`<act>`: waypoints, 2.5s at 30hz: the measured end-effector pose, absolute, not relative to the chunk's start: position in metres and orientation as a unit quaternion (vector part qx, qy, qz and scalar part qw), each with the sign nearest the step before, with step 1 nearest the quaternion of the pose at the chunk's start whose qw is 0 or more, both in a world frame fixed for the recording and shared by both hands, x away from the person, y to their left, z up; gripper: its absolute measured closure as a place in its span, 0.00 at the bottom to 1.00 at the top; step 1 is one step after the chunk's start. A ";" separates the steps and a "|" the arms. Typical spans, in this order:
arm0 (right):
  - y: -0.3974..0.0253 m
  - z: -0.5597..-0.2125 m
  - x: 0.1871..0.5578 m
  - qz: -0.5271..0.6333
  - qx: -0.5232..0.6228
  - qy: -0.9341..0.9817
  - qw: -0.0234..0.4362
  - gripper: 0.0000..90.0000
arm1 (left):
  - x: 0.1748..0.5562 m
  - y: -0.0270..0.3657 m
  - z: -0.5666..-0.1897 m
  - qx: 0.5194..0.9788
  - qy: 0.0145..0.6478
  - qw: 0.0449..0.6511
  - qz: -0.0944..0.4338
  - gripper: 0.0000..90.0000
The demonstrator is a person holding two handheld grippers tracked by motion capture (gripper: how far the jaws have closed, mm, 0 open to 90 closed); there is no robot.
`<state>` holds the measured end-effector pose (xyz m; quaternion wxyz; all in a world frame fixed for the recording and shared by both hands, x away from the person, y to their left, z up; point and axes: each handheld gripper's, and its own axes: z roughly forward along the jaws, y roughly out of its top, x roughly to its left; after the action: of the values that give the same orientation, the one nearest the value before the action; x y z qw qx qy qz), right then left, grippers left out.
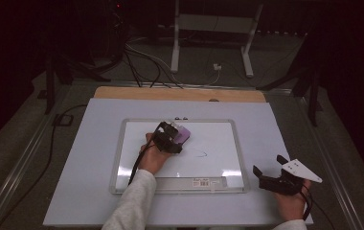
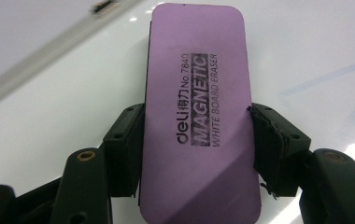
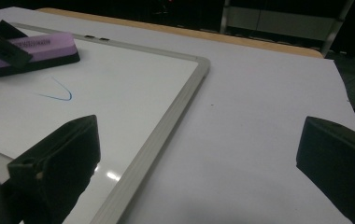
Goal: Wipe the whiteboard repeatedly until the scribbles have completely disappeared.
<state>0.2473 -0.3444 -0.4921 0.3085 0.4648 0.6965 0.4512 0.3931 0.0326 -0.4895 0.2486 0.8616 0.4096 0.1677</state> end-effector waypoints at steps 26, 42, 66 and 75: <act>-0.344 -0.492 0.248 0.451 0.464 0.698 0.308 0.00 | 0.387 0.027 -0.485 0.888 0.369 0.218 0.168 0.47; -0.344 -0.493 0.248 0.451 0.464 0.698 0.307 0.00 | 0.387 0.026 -0.484 0.894 0.360 0.221 0.152 0.47; -0.345 -0.492 0.247 0.451 0.466 0.696 0.308 0.00 | 0.379 0.025 -0.487 0.895 0.347 0.248 0.133 0.47; -0.343 -0.492 0.247 0.450 0.464 0.699 0.307 0.00 | 0.365 0.015 -0.487 0.927 0.254 0.273 0.052 0.47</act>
<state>0.2475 -0.3432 -0.4925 0.3067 0.4640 0.6989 0.4497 0.3646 0.0146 -0.4874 0.2726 0.9265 0.2541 0.0517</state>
